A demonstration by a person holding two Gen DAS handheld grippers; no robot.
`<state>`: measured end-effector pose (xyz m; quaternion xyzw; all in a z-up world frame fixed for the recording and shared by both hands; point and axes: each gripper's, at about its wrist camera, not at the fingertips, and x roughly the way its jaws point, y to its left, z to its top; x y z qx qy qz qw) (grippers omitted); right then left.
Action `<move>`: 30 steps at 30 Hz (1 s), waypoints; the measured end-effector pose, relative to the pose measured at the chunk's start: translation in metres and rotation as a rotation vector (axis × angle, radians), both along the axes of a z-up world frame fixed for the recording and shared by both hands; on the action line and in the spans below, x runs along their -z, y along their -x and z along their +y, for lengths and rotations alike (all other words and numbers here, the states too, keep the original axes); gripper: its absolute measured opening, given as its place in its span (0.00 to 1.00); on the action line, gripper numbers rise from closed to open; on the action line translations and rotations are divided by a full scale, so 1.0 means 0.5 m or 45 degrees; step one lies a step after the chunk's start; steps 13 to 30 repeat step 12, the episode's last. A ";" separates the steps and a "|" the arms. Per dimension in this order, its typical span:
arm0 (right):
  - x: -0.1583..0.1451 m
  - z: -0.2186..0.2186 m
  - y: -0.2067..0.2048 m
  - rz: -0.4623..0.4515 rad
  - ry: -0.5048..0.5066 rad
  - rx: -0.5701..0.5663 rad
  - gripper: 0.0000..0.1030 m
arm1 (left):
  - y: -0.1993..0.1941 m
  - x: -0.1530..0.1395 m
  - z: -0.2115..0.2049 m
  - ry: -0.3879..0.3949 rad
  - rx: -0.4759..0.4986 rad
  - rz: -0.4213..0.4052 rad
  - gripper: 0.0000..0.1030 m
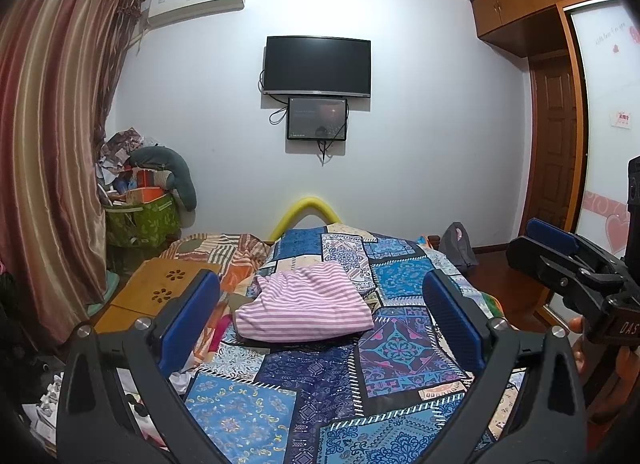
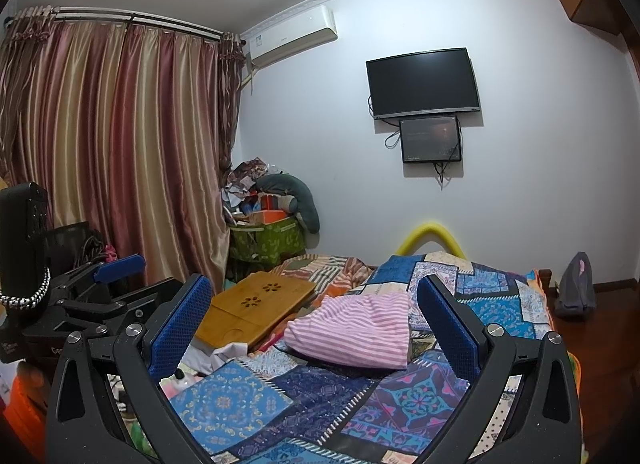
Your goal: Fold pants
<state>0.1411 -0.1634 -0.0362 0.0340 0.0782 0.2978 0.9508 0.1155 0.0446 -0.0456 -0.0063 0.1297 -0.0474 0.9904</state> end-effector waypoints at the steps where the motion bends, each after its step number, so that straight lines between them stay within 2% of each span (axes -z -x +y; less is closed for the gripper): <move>1: 0.000 0.001 0.000 -0.001 0.000 0.001 0.99 | 0.000 0.000 0.001 0.001 0.001 0.000 1.00; 30: 0.004 0.001 -0.003 0.006 0.003 -0.001 0.99 | -0.001 0.003 -0.002 0.007 -0.002 0.013 1.00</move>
